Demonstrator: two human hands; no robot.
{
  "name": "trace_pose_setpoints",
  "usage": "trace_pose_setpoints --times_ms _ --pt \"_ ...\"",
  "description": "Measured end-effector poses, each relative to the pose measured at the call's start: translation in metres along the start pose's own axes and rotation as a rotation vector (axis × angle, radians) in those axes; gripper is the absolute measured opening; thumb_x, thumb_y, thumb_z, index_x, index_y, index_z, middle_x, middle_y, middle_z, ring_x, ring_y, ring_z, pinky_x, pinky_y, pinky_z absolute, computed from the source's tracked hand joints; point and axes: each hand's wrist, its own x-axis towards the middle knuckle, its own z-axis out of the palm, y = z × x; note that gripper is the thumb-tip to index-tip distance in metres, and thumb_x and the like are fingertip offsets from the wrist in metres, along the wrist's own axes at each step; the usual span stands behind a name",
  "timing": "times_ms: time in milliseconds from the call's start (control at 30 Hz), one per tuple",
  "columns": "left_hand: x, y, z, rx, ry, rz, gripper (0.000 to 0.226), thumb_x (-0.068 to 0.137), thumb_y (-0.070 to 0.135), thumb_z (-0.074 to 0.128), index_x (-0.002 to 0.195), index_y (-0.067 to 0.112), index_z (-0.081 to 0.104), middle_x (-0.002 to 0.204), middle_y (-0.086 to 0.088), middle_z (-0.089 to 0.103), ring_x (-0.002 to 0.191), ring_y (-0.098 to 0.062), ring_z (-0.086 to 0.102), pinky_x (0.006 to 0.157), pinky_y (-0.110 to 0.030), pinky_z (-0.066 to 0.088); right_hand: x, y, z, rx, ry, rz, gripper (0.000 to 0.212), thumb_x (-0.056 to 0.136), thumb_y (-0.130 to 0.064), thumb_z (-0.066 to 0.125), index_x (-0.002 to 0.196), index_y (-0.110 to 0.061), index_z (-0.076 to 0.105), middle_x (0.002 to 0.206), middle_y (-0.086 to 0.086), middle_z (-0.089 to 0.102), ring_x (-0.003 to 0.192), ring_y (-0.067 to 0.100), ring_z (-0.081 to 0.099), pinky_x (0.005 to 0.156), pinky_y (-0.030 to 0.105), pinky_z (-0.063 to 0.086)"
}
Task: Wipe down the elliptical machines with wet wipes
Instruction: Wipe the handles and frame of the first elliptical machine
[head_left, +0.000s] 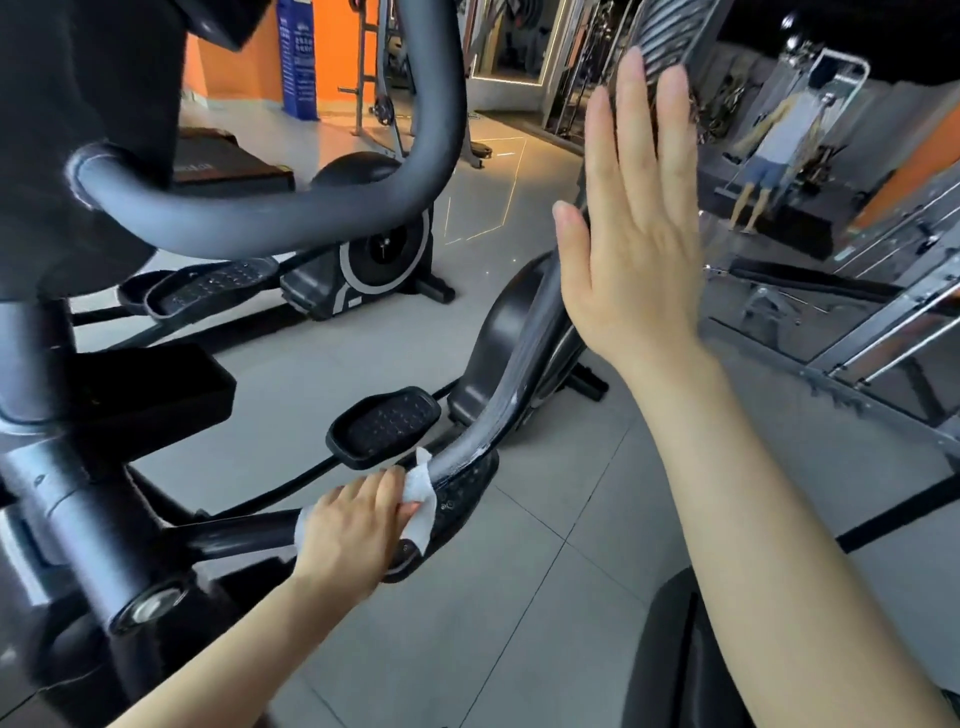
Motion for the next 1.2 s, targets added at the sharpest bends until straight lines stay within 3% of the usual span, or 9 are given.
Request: trace_pose_setpoints --times_ms 200,267,367,500,567,667,867,1033,1200 --pt "0.022 0.032 -0.011 -0.060 -0.069 -0.072 0.047 0.105 0.044 0.015 0.104 0.012 0.049 0.082 -0.004 0.068 0.070 -0.026 0.069 0.059 -0.033 0.053 -0.074 -0.014 0.014 -0.021 -0.181 -0.039 0.054 0.103 -0.024 0.037 0.151 -0.001 0.029 0.160 0.015 0.023 0.149 0.029 0.016 0.123 0.043 0.007" --pt "0.049 0.061 -0.017 -0.221 -0.068 -0.122 0.043 0.103 0.043 0.033 0.111 0.007 0.055 0.088 -0.008 0.068 0.074 -0.031 0.067 0.060 -0.033 0.046 -0.100 -0.016 0.014 0.004 -0.231 -0.048 0.053 0.103 -0.023 0.038 0.151 -0.002 0.030 0.159 0.013 0.025 0.149 0.027 0.018 0.123 0.043 0.010" --pt "0.085 0.101 -0.031 -0.519 0.008 -0.200 0.053 0.104 0.041 0.031 0.124 -0.003 0.053 0.101 -0.016 0.065 0.083 -0.037 0.064 0.066 -0.039 0.047 -0.120 -0.019 0.011 0.040 -0.253 -0.012 0.052 0.101 -0.021 0.039 0.149 -0.001 0.034 0.158 0.011 0.027 0.147 0.025 0.022 0.123 0.040 0.009" --pt "0.091 0.109 -0.031 -0.662 0.039 -0.268 0.033 0.103 0.028 0.046 0.123 0.004 0.054 0.102 -0.008 0.064 0.086 -0.027 0.061 0.070 -0.039 0.048 -0.131 -0.032 0.010 0.096 -0.244 0.005 0.052 0.100 -0.018 0.042 0.148 -0.002 0.031 0.157 0.009 0.026 0.147 0.024 0.023 0.123 0.039 0.010" --pt "0.071 0.088 -0.020 -0.510 0.018 -0.210 0.038 0.105 0.038 0.036 0.116 0.007 0.056 0.092 -0.003 0.064 0.075 -0.024 0.062 0.061 -0.033 0.046 -0.140 -0.042 0.011 0.134 -0.265 -0.001 0.052 0.100 -0.019 0.041 0.148 -0.002 0.029 0.157 0.008 0.025 0.148 0.024 0.022 0.123 0.039 0.011" --pt "0.026 0.034 -0.012 -0.084 -0.054 -0.077 0.054 0.106 0.045 0.013 0.099 0.012 0.054 0.074 0.003 0.061 0.057 -0.022 0.061 0.048 -0.028 0.041 -0.157 -0.058 0.013 0.203 -0.302 0.011 0.050 0.102 -0.022 0.036 0.148 -0.003 0.030 0.157 0.008 0.026 0.149 0.021 0.018 0.123 0.039 0.010" --pt "-0.038 -0.056 -0.039 0.295 -0.117 0.013 0.045 0.097 0.040 0.033 0.091 0.006 0.063 0.079 -0.007 0.059 0.065 -0.030 0.059 0.063 -0.040 0.048 -0.196 -0.086 0.018 0.311 -0.423 0.075 0.049 0.106 -0.027 0.027 0.148 -0.002 0.035 0.157 0.010 0.029 0.149 0.022 0.021 0.123 0.038 0.010" --pt "-0.038 -0.051 -0.033 0.279 -0.108 -0.010 0.042 0.097 0.038 0.034 0.095 0.005 0.061 0.085 -0.008 0.061 0.070 -0.031 0.059 0.067 -0.041 0.046 -0.228 -0.088 0.014 0.318 -0.494 0.148 0.050 0.104 -0.026 0.031 0.146 -0.001 0.039 0.157 0.009 0.031 0.148 0.021 0.022 0.123 0.038 0.010" --pt "0.014 0.027 -0.003 -0.010 -0.021 -0.085 0.053 0.104 0.045 0.023 0.103 0.006 0.060 0.088 -0.006 0.065 0.070 -0.028 0.064 0.060 -0.035 0.049 -0.235 -0.081 0.000 0.305 -0.486 0.186 0.049 0.104 -0.027 0.030 0.144 0.000 0.042 0.154 0.010 0.036 0.145 0.024 0.029 0.122 0.038 0.013"
